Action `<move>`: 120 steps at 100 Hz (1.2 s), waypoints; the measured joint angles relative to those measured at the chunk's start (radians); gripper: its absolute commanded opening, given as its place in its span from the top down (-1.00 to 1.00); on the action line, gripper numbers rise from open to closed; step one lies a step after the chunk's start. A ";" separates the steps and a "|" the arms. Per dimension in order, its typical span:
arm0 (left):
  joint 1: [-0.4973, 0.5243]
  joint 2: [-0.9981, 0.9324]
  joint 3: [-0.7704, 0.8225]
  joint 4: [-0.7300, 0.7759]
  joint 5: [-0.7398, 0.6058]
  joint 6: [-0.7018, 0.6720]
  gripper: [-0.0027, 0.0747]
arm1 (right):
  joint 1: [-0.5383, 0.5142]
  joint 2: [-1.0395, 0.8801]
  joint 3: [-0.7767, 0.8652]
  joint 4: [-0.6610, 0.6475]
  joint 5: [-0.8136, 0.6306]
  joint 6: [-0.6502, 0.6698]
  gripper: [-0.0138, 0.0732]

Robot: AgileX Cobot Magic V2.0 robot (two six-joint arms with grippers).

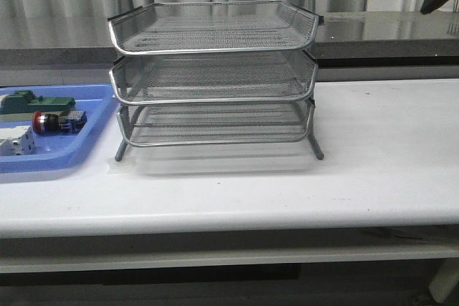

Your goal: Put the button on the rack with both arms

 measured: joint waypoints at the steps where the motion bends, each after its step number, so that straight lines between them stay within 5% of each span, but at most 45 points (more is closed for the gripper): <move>1: 0.000 0.000 0.000 0.000 0.000 0.000 0.99 | 0.000 0.004 0.000 0.004 -0.003 -0.003 -0.46; 28: 0.000 0.000 0.000 0.000 0.000 0.000 0.99 | 0.000 0.179 0.000 0.268 -0.037 -0.201 -0.46; 77: 0.000 0.000 0.000 0.000 0.000 0.000 0.99 | 0.001 0.451 -0.002 1.101 0.073 -0.988 -0.46; 92: 0.000 0.000 0.000 0.000 0.000 0.000 0.99 | 0.001 0.519 -0.009 1.155 0.140 -1.109 -0.46; 120: 0.000 0.000 0.000 0.000 0.000 0.000 0.99 | 0.001 0.604 -0.087 1.167 0.195 -1.138 -0.46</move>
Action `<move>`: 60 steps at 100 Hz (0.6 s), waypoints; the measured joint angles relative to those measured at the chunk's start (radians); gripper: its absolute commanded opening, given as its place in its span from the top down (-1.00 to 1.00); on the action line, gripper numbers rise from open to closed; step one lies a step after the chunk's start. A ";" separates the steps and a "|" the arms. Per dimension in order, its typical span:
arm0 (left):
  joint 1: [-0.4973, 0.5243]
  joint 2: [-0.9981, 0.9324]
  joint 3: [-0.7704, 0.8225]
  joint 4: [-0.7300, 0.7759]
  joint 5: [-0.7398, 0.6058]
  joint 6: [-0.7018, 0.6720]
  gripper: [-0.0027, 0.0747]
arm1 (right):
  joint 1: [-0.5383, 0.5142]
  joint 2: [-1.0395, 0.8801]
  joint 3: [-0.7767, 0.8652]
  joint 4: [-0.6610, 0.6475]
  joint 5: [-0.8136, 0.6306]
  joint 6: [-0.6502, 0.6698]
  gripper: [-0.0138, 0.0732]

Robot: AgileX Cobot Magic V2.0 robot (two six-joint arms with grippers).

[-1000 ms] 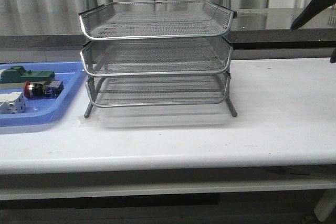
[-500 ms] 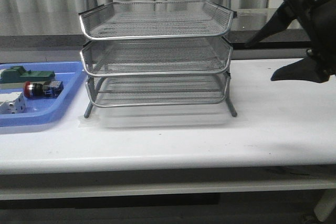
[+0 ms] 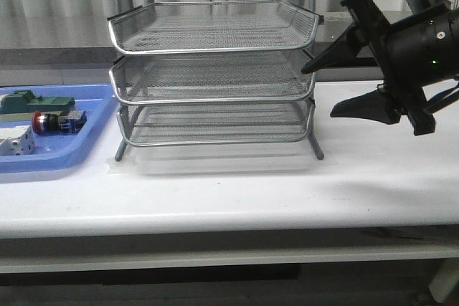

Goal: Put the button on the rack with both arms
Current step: 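Reach the right gripper to the front rim of the middle wire tray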

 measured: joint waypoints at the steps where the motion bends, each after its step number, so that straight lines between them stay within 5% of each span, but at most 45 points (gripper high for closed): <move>1: 0.000 0.000 0.000 0.000 0.000 0.000 0.99 | 0.000 0.002 -0.005 0.001 0.002 0.000 -0.46; 60: 0.000 0.000 0.000 0.000 0.000 0.000 0.99 | 0.000 0.126 -0.124 0.005 0.033 -0.008 -0.46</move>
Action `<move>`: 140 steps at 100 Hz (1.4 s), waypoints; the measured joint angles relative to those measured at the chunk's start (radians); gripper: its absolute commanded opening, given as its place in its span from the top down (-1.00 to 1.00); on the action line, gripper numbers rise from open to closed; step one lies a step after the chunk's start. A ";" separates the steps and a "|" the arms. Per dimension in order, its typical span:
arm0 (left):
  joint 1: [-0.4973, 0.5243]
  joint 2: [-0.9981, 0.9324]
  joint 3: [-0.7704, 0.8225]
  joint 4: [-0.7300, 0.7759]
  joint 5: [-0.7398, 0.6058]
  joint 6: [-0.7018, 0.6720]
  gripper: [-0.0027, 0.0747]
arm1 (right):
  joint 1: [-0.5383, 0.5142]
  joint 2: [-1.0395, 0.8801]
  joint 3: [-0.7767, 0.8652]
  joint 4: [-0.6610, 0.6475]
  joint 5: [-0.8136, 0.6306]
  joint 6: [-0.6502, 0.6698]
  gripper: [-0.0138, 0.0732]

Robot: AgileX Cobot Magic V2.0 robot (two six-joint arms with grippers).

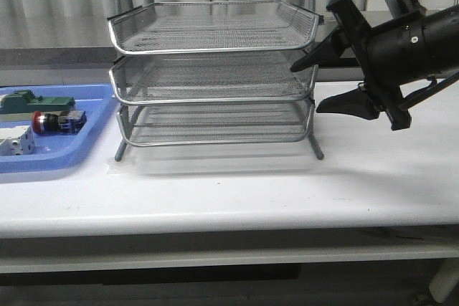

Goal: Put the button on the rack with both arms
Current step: 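Reach the right gripper to the front rim of the middle wire tray, then pull the middle wire tray out toward the robot with the right gripper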

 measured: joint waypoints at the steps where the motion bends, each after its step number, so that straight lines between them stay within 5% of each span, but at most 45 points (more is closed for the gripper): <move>1: 0.000 0.000 0.000 0.000 0.000 0.000 0.99 | 0.000 0.004 0.000 0.000 0.004 0.000 -0.46; 35: 0.000 0.000 0.000 0.000 0.000 0.000 0.99 | 0.000 0.073 -0.062 0.000 0.028 0.000 -0.42; 94: 0.000 0.000 0.000 0.000 0.000 0.000 0.99 | 0.000 0.118 -0.085 0.000 0.085 -0.002 0.49; 140: 0.000 0.000 0.000 0.000 0.000 0.000 0.99 | 0.000 0.118 -0.068 0.003 0.102 -0.013 0.49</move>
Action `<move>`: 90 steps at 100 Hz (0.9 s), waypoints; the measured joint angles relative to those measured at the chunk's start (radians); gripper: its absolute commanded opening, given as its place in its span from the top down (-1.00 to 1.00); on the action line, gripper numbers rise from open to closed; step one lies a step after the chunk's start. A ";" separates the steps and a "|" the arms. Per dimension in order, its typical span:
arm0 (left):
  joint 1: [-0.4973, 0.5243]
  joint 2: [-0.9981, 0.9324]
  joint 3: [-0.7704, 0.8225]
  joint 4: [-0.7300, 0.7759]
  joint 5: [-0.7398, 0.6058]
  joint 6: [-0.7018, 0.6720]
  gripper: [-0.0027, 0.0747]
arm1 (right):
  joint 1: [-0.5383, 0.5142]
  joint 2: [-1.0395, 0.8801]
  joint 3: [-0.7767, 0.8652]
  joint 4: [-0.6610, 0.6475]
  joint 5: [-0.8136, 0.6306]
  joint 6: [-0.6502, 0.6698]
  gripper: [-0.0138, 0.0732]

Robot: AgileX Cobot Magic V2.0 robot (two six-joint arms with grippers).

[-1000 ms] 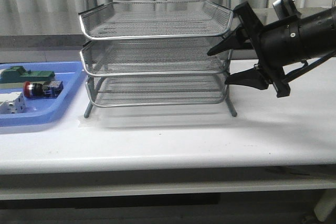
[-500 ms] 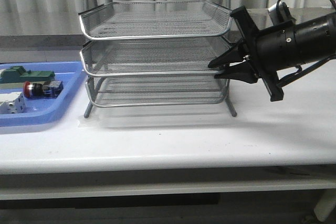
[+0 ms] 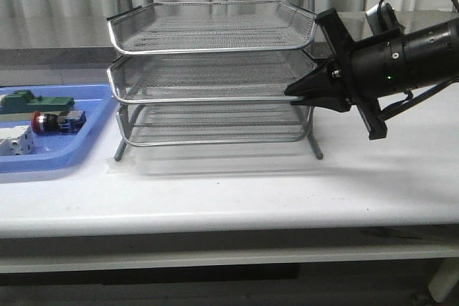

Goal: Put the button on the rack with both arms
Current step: 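Pull the middle wire tray out toward the robot with the right gripper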

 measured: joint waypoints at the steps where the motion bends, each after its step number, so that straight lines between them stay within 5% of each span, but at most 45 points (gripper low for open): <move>1: 0.000 0.000 0.000 0.000 0.000 0.000 0.99 | 0.000 0.000 0.001 0.001 0.003 0.000 0.49; 90: 0.000 0.000 0.000 0.000 0.000 0.000 0.99 | 0.000 -0.257 0.354 -0.030 0.011 -0.038 0.49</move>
